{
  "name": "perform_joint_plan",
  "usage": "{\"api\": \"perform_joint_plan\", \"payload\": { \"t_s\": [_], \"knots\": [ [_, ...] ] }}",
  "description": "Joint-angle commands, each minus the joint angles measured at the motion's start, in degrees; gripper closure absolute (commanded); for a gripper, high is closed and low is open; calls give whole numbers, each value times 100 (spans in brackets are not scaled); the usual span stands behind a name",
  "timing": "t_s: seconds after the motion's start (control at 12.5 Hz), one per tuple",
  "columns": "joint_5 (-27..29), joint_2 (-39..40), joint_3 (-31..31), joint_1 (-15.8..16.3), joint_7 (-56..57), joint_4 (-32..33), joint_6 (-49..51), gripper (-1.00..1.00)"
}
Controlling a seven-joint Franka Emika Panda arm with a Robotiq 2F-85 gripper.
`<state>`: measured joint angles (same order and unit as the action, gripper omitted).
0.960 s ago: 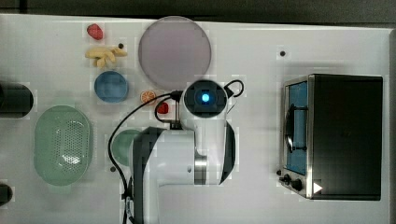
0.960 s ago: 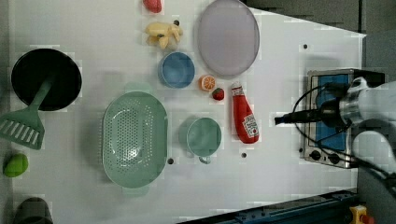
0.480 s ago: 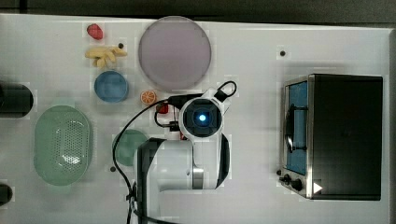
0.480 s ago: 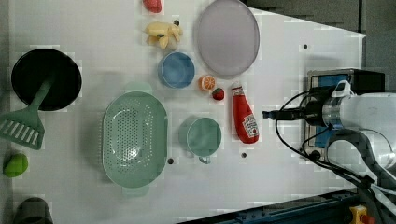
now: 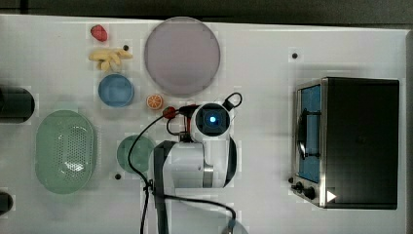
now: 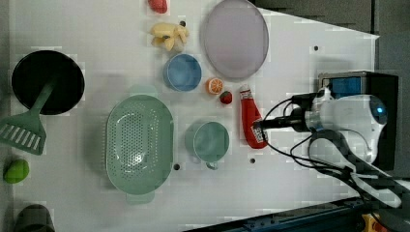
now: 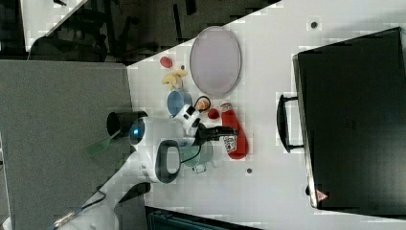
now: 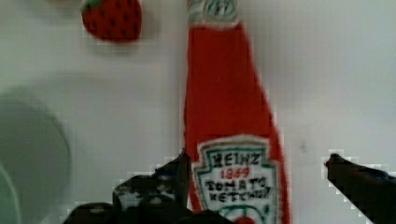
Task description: Pick Ketchup from the table and place it in strainer.
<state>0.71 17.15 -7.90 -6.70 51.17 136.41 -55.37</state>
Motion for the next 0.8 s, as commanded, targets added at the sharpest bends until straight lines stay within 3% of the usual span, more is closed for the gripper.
{"api": "perform_joint_plan", "payload": {
  "t_s": [0.08, 0.32, 0.56, 0.8],
  "knots": [
    [-7, 238, -23, 27, 247, 23, -443, -100],
    [-8, 379, 1, 28, 249, 29, -598, -92],
    [-8, 338, 1, 28, 247, -2, -580, -24],
    [-8, -52, -4, 29, 236, -124, -302, -24]
  ]
}}
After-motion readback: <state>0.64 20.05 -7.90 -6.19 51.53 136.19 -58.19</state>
